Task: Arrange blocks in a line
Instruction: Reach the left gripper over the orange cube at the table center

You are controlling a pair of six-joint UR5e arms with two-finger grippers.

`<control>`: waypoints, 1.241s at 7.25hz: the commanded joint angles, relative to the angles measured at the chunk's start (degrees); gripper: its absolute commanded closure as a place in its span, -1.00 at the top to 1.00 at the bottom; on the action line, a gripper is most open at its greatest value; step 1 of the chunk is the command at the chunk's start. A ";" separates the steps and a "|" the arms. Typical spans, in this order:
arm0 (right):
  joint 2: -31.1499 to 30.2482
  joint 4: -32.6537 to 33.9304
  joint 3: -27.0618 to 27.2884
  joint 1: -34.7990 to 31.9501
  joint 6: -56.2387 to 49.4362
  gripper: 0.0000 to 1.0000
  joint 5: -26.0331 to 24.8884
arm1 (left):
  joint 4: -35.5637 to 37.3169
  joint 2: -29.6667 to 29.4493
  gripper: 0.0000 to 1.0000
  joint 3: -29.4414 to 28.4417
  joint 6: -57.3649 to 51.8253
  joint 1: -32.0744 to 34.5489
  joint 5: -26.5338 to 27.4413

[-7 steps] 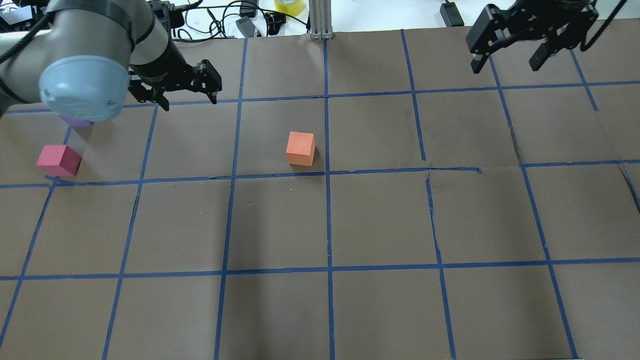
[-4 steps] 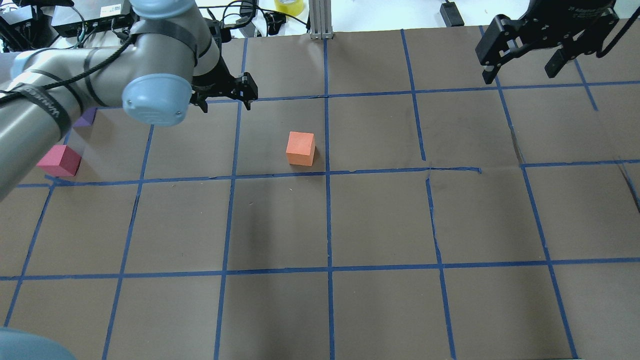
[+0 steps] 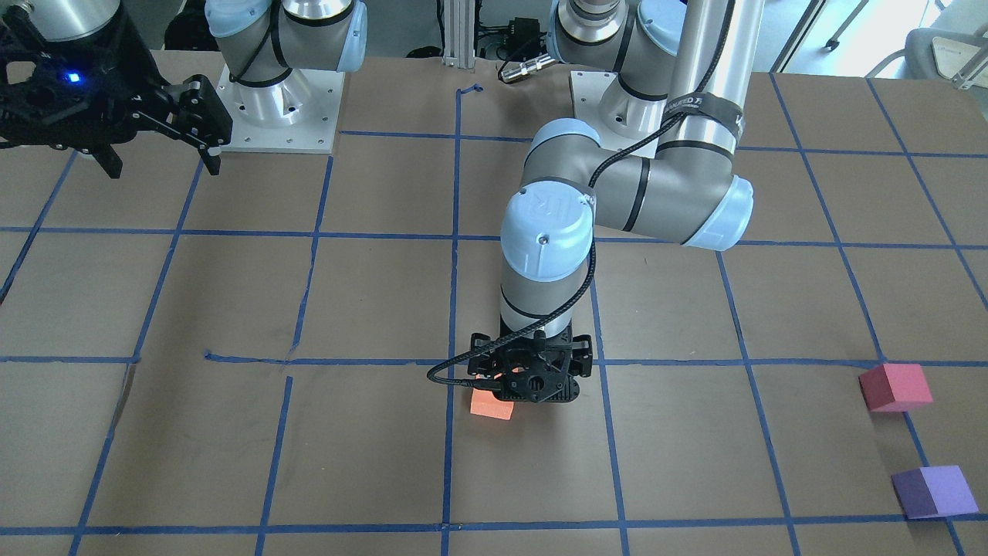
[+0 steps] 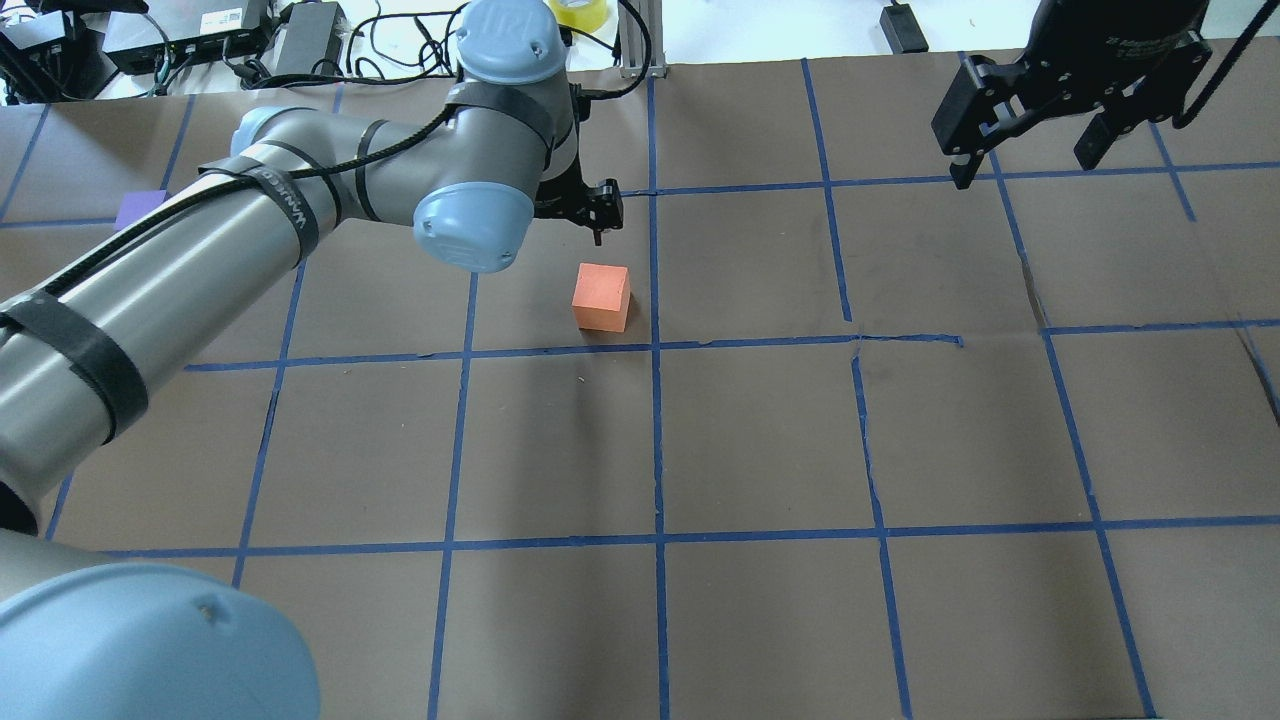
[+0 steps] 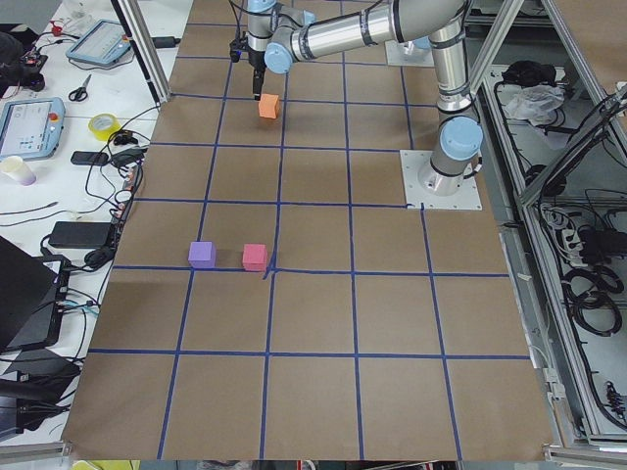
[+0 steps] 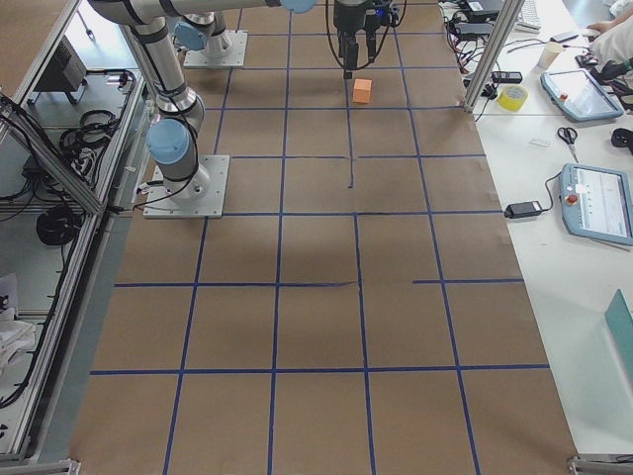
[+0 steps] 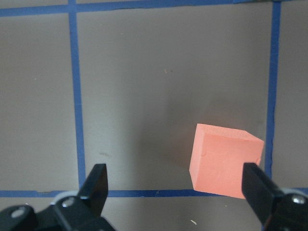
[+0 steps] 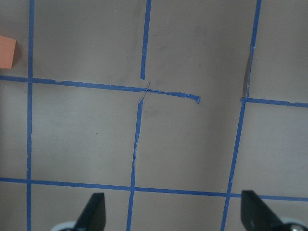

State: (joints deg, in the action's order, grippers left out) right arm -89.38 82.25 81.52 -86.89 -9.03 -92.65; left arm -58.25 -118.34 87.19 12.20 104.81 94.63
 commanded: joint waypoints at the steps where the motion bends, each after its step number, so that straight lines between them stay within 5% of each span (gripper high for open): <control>1: -0.18 -0.42 0.13 -0.04 0.24 1.00 -0.43 | 2.77 -3.03 1.00 -0.53 -0.76 1.71 -0.06; 9: -0.62 -0.60 0.48 -0.04 0.24 1.00 0.01 | 2.08 -6.82 1.00 -0.09 -1.30 1.72 -0.59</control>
State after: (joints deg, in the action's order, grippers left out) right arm -89.93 81.65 81.96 -86.94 -8.87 -92.76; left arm -56.21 -124.91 87.03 10.89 106.52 94.05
